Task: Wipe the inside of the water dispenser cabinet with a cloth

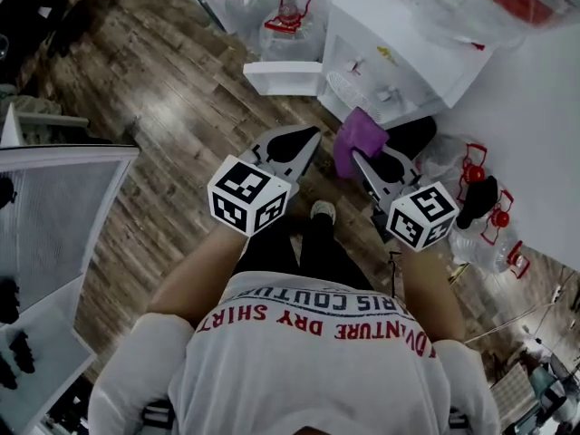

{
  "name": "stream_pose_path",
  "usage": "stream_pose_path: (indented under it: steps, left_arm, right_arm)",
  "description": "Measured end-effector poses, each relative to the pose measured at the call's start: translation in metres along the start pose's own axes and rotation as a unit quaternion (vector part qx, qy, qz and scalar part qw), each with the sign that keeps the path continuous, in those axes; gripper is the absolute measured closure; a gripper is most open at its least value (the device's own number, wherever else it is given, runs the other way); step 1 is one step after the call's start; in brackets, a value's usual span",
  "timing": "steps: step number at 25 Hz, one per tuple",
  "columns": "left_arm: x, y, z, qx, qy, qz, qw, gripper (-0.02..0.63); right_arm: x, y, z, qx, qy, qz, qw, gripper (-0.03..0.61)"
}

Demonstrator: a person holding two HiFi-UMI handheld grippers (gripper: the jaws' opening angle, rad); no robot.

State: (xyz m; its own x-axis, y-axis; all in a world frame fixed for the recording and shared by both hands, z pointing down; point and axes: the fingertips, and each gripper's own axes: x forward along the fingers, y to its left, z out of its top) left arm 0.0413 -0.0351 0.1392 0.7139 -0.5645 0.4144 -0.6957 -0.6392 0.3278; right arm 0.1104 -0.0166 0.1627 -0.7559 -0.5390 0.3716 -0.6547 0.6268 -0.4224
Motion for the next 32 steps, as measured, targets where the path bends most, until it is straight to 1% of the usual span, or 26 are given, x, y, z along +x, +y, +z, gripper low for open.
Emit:
stream_pose_path:
  steps: [5, 10, 15, 19, 22, 26, 29, 32]
  left_arm:
    - [0.017, 0.05, -0.053, -0.007, 0.019, -0.003, 0.9998, 0.586]
    - [0.045, 0.108, -0.124, -0.014, 0.023, 0.006, 0.9996, 0.586]
    - [0.089, 0.167, -0.204, -0.015, 0.022, 0.018, 0.9995, 0.586]
    - [0.125, 0.215, -0.251, -0.008, 0.015, 0.023, 0.9996, 0.586]
    - [0.152, 0.244, -0.279, -0.004, 0.015, 0.016, 0.9997, 0.586]
    - [0.19, 0.266, -0.306, 0.026, 0.021, -0.001, 0.9994, 0.586]
    - [0.212, 0.277, -0.317, 0.032, 0.022, -0.018, 0.9991, 0.586]
    - [0.229, 0.286, -0.32, 0.039, 0.016, -0.027, 0.9988, 0.586]
  right_arm:
    - [0.048, -0.026, -0.048, 0.007, 0.015, -0.017, 1.0, 0.515]
    - [0.108, -0.057, -0.111, 0.008, 0.023, -0.017, 1.0, 0.517]
    - [0.171, -0.101, -0.185, -0.021, 0.039, -0.014, 0.999, 0.517]
    - [0.208, -0.146, -0.231, -0.059, 0.046, -0.023, 0.997, 0.517]
    - [0.232, -0.184, -0.256, -0.08, 0.042, -0.034, 0.995, 0.517]
    - [0.255, -0.232, -0.281, -0.094, 0.035, -0.052, 0.994, 0.517]
    - [0.269, -0.259, -0.287, -0.098, 0.021, -0.067, 0.993, 0.516]
    - [0.28, -0.28, -0.289, -0.105, 0.008, -0.085, 0.991, 0.515]
